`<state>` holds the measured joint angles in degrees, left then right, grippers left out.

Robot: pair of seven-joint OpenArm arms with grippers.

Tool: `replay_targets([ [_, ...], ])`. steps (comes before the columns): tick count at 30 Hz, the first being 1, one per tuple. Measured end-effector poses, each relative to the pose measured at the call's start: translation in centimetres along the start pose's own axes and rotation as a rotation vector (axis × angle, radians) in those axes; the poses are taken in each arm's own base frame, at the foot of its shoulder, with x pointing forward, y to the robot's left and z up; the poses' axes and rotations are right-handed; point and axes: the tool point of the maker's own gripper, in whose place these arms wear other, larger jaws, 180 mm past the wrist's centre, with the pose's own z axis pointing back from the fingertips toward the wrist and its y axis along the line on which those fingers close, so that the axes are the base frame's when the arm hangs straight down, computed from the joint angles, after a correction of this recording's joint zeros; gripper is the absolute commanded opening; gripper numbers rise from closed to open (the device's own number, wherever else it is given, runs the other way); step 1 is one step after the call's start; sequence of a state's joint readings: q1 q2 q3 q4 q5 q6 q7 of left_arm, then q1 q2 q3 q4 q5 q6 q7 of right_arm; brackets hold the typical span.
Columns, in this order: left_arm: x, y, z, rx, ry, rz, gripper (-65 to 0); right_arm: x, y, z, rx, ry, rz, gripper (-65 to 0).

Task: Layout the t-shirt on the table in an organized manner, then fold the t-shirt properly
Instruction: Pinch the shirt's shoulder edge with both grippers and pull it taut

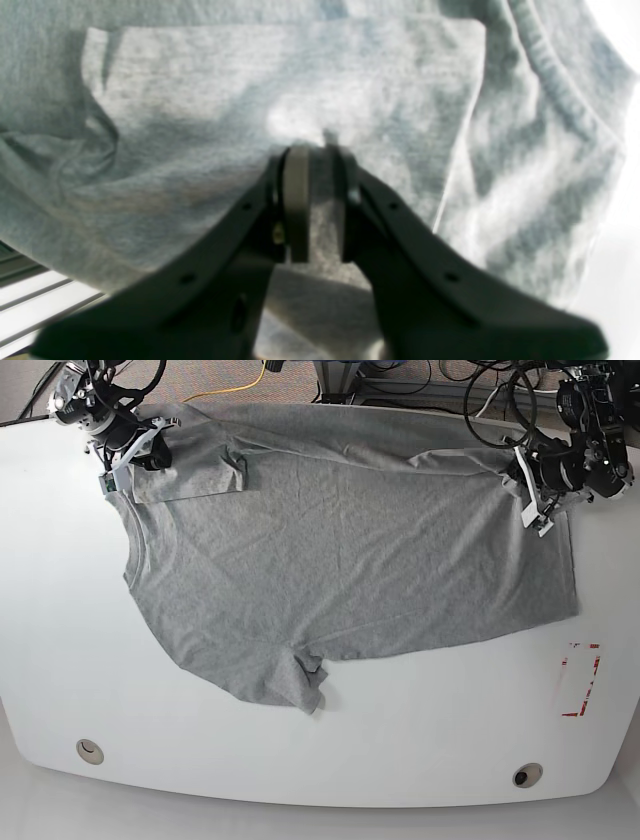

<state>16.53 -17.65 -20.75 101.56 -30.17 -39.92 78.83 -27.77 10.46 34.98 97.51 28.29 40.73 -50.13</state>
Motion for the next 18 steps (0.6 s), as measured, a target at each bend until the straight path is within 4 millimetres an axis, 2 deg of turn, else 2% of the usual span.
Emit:
replay_targets([
  [7,-1.1,1.6,0.9,0.041,0.009,0.036,-40.8,0.0,0.0,0.0,0.000,-0.001,0.000,-56.3],
  [18,-2.0,1.9,1.1,0.051,0.025,0.052,-41.1,0.0,0.0,0.0,0.000,0.000,0.000,-56.3],
])
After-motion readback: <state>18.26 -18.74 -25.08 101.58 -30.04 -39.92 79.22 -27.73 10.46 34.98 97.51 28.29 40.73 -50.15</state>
